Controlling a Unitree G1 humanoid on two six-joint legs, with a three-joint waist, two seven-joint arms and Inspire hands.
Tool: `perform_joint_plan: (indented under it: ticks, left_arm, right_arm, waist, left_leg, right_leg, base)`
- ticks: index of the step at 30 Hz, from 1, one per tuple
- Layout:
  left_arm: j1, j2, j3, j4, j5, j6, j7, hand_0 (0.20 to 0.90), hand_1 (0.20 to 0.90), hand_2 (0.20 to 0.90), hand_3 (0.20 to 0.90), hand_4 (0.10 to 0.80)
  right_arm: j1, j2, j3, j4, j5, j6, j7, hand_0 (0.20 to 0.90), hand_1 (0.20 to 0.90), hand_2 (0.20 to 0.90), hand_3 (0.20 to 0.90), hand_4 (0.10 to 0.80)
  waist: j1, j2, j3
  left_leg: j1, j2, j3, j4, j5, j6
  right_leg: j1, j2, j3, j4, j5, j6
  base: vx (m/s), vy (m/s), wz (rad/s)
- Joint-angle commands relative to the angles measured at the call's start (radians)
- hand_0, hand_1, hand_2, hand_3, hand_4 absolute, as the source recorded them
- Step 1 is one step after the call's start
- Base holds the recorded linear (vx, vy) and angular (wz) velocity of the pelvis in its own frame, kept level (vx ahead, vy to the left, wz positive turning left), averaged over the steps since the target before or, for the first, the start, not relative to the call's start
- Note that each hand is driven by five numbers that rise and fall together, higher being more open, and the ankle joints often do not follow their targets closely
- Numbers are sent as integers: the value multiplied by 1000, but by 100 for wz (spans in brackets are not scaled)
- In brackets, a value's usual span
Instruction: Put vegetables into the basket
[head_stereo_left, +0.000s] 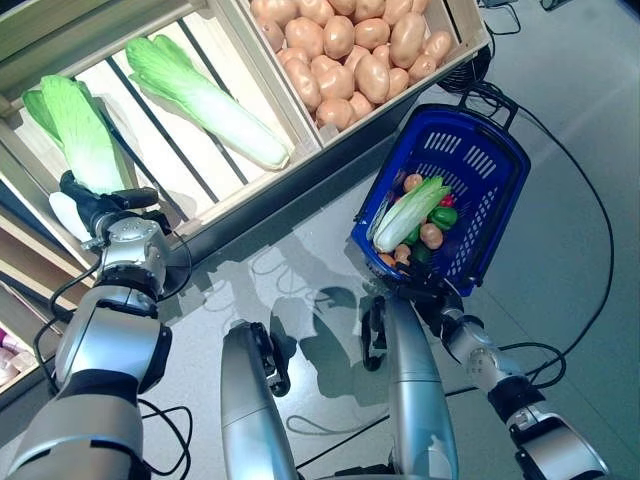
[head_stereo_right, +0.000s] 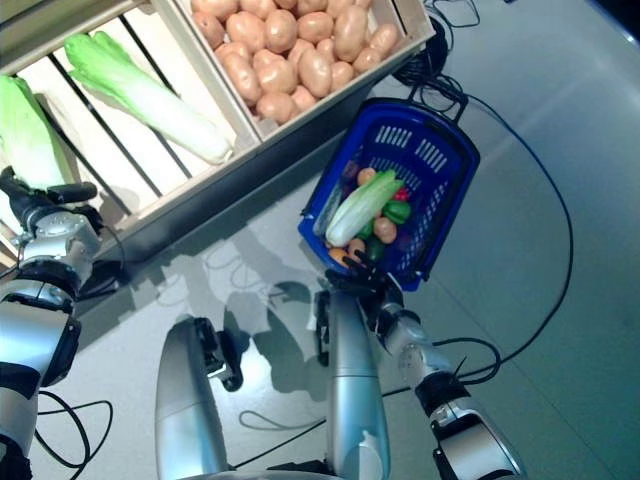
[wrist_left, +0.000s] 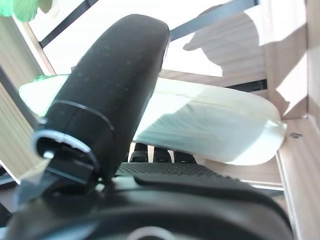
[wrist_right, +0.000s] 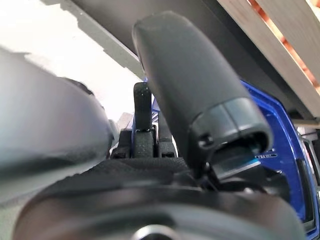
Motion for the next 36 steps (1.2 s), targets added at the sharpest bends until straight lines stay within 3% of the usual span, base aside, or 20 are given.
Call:
perform_joint_plan:
  ticks: [1,10,20,23,24,29,36]
  left_arm:
    - [26,-96,24,82,-127,50,-116,300,300,300,300,400]
    - [45,-109,29,42,-91,11,-121,300,300,300,300,400]
    - [167,-132,54,-33,-33,-75,-167,300,300,300,300,400]
    - [240,-132,64,-119,19,-113,-151,300,300,300,300,400]
    - [269,-132,71,-154,48,-134,-138,300,300,300,300,400]
    - [417,-140,125,-367,229,-229,-47,300,300,300,300,400]
    - [602,-234,154,-582,459,-357,43,300,300,300,300,400]
  right_arm:
    - [-19,15,16,41,50,2,-88,900,900,900,900,800]
    - [-40,22,8,55,50,-17,-77,900,900,900,900,800]
    - [-8,42,23,25,7,-62,-90,900,900,900,900,800]
    - [60,44,13,-6,-21,-75,-91,900,900,900,900,800]
    - [85,47,7,-17,-31,-83,-88,900,900,900,900,800]
    - [230,55,-39,-102,-90,-117,-51,900,900,900,900,800]
    - [354,92,-64,-281,-183,-229,43,900,900,900,900,800]
  waist:
    - [11,-8,50]
    - [23,-2,46]
    - [31,25,-27]
    - [38,35,-74]
    - [42,38,-91]
    - [66,48,-177]
    - [88,63,-254]
  left_leg:
    - [22,26,-3,-51,9,-3]
    - [79,19,3,-101,13,-6]
    - [326,19,61,-425,115,-31]
    - [439,5,82,-533,145,-23]
    - [468,2,92,-584,184,-12]
    - [666,-24,114,-763,217,-4]
    - [849,-51,119,-940,272,-8]
  right_leg:
    - [49,-48,-3,-65,56,43]
    - [108,-53,-9,-114,56,44]
    - [337,-59,-22,-393,120,41]
    - [436,-71,-40,-476,143,38]
    - [462,-73,-49,-520,179,30]
    - [662,-81,-82,-666,199,42]
    - [888,-52,-127,-887,248,43]
  base:
    - [0,0,0]
    - [4,-2,0]
    - [46,13,-3]
    - [137,10,-5]
    - [114,1,1]
    - [194,-25,4]
    - [120,-25,2]
